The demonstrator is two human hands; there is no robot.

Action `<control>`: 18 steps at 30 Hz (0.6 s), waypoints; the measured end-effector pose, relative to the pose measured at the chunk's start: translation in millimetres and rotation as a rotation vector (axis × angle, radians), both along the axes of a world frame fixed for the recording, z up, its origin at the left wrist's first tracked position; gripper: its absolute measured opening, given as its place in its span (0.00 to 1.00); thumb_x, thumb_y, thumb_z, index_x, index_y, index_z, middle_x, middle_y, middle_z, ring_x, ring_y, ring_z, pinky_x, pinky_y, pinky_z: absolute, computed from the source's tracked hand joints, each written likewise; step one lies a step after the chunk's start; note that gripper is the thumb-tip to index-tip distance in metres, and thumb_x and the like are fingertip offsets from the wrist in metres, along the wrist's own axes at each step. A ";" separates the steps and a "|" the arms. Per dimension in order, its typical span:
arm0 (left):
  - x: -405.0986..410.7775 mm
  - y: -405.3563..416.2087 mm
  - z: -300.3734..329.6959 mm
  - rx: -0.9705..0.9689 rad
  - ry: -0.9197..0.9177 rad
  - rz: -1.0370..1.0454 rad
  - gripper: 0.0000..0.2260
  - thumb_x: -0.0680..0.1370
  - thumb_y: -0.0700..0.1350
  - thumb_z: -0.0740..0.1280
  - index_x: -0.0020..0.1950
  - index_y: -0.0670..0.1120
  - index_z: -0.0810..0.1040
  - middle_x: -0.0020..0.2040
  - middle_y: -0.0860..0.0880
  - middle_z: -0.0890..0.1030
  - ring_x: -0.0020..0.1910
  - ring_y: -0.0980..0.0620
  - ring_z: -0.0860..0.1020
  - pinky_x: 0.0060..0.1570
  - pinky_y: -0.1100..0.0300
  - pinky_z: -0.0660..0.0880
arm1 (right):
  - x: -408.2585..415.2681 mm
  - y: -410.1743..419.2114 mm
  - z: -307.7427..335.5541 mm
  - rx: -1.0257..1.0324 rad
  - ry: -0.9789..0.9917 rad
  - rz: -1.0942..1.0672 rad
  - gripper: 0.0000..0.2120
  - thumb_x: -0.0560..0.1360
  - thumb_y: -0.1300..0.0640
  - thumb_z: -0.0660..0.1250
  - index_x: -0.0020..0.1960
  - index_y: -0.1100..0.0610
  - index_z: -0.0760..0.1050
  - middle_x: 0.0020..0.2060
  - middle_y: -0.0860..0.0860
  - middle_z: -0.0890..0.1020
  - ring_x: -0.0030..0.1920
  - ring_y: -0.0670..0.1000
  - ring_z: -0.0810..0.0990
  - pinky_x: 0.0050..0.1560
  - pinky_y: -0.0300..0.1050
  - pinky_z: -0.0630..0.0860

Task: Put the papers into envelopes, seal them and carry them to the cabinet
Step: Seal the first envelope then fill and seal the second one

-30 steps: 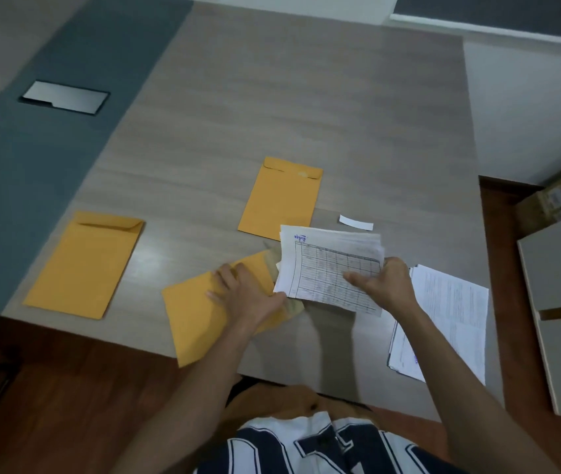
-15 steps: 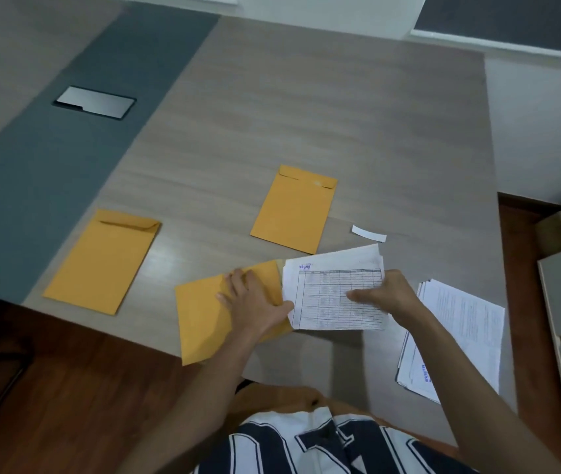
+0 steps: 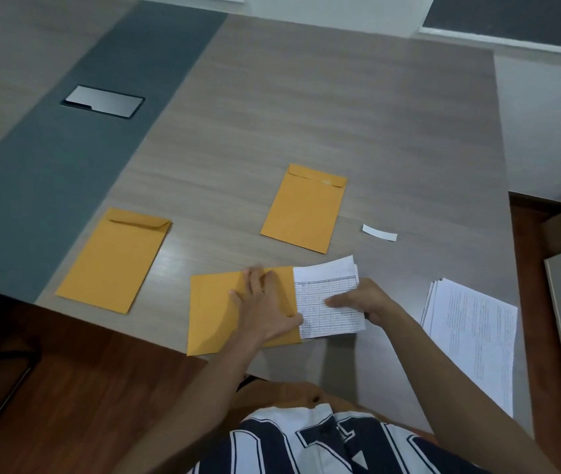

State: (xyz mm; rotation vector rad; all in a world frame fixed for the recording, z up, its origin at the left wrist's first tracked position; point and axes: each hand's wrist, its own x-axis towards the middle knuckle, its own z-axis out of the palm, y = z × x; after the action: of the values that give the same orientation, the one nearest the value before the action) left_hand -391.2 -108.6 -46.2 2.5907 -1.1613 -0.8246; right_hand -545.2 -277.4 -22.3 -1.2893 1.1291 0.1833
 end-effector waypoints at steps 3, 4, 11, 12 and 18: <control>16.4 3.4 4.1 0.074 -0.041 -0.218 0.60 0.58 0.72 0.73 0.78 0.51 0.43 0.80 0.48 0.39 0.78 0.42 0.35 0.71 0.27 0.45 | -2.8 4.6 -4.3 -0.047 -0.007 -0.048 0.19 0.60 0.60 0.82 0.50 0.56 0.84 0.46 0.51 0.87 0.47 0.52 0.85 0.51 0.51 0.81; 22.3 5.1 3.6 0.107 -0.066 -0.301 0.64 0.57 0.71 0.74 0.78 0.52 0.39 0.80 0.47 0.37 0.78 0.42 0.33 0.71 0.28 0.45 | -4.1 6.2 -3.8 -0.053 -0.020 -0.076 0.19 0.60 0.59 0.82 0.50 0.56 0.84 0.46 0.50 0.86 0.47 0.52 0.85 0.50 0.49 0.81; 32.4 1.8 6.0 0.138 -0.144 -0.484 0.70 0.55 0.67 0.79 0.75 0.56 0.27 0.79 0.38 0.42 0.78 0.37 0.37 0.74 0.34 0.44 | -3.0 17.8 -7.8 -0.152 -0.012 -0.159 0.11 0.72 0.61 0.73 0.54 0.56 0.81 0.52 0.53 0.84 0.51 0.54 0.82 0.56 0.53 0.78; 32.6 0.7 7.7 0.125 -0.150 -0.488 0.70 0.55 0.66 0.79 0.75 0.56 0.27 0.79 0.38 0.44 0.78 0.37 0.38 0.74 0.34 0.44 | -1.8 19.6 -7.4 -0.145 -0.010 -0.153 0.12 0.72 0.61 0.73 0.55 0.57 0.81 0.52 0.54 0.84 0.51 0.55 0.82 0.55 0.53 0.78; 28.7 -0.6 13.3 0.058 -0.167 -0.561 0.69 0.56 0.68 0.78 0.77 0.56 0.29 0.78 0.39 0.49 0.78 0.36 0.43 0.74 0.33 0.45 | 11.5 31.3 -2.4 -0.140 -0.030 -0.103 0.08 0.71 0.61 0.74 0.50 0.56 0.81 0.48 0.54 0.85 0.47 0.53 0.83 0.46 0.47 0.80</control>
State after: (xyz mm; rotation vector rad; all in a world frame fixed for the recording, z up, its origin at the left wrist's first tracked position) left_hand -362.5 -109.2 -32.9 2.4347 -1.9906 -0.7474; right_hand -533.7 -246.1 -24.7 -1.3487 1.1964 0.0081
